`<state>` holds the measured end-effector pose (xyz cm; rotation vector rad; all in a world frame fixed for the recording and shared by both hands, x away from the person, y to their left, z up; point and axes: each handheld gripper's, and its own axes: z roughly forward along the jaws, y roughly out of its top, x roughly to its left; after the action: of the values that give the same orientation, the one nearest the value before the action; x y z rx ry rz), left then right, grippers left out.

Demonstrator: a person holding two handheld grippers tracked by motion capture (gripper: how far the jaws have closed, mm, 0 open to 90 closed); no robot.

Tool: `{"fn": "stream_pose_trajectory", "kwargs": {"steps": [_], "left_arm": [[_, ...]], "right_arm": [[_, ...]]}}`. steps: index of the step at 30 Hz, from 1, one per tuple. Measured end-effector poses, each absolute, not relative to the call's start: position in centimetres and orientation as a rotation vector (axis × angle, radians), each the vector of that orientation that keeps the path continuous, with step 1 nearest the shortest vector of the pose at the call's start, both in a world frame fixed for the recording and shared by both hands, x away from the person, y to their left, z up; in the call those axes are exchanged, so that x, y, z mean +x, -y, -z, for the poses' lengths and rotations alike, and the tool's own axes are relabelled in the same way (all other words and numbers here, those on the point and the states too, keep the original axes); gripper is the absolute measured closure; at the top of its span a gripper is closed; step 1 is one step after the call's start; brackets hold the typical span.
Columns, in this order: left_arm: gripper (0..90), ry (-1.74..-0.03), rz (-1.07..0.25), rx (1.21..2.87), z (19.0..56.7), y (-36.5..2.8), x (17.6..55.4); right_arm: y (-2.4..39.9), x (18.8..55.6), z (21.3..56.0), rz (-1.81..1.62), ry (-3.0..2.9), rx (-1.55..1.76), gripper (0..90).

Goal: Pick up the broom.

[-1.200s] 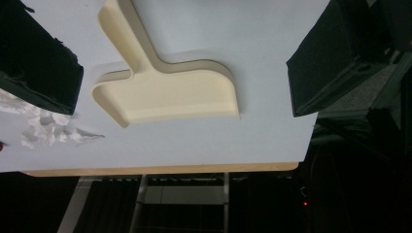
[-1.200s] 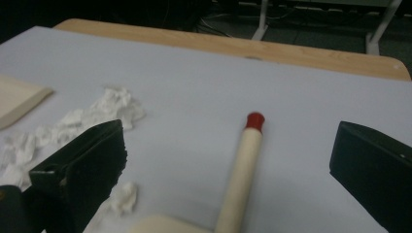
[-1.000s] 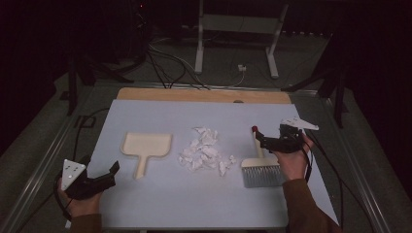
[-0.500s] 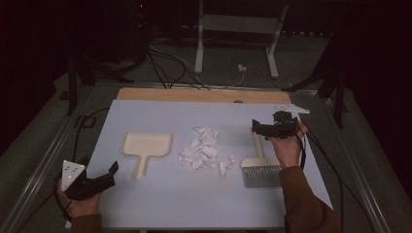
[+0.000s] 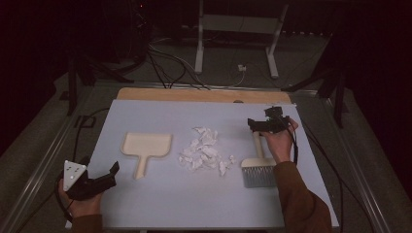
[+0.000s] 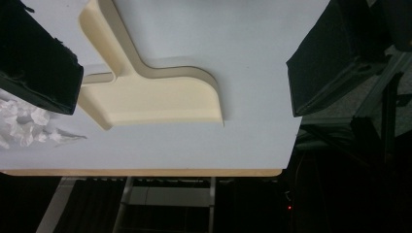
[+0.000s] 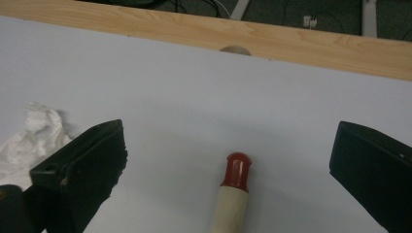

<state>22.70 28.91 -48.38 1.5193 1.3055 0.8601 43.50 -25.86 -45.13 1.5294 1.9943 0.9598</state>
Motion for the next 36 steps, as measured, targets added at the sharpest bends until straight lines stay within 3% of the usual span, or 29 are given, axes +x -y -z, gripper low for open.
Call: {"fn": "stream_pose_trajectory", "kwargs": {"steps": [16, 26, 27, 30, 31, 32, 36], "left_arm": [[0.4, -1.306, -0.865, 1.515, 48.5, -28.8, 22.7], [0.4, -1.309, -0.864, 1.508, 48.5, -29.0, 22.6], [0.4, -1.309, -0.863, 1.509, 48.5, -29.0, 22.6], [0.4, -1.309, -0.863, 1.508, 48.5, -29.0, 22.6], [0.4, -1.31, -0.864, 1.507, 48.5, -29.0, 22.6], [0.4, -1.31, -0.864, 1.507, 48.5, -29.0, 22.6], [0.4, -1.308, -0.868, 1.507, 48.5, -29.0, 22.6]], "right_arm": [[25.7, 45.7, 47.8, -0.84, -2.041, 1.655, 7.1], [25.6, 46.6, 49.2, -0.745, -2.056, 1.713, 19.4], [25.7, 46.6, 49.4, -0.74, -2.06, 1.723, 29.0], [25.6, 46.7, 49.5, -0.731, -2.07, 1.721, 34.7], [25.4, 46.7, 49.7, -0.712, -2.082, 1.717, 40.9], [25.4, 46.7, 49.7, -0.712, -2.082, 1.717, 40.9], [24.8, 46.8, 50.3, -0.647, -2.091, 1.747, 54.6]]}}
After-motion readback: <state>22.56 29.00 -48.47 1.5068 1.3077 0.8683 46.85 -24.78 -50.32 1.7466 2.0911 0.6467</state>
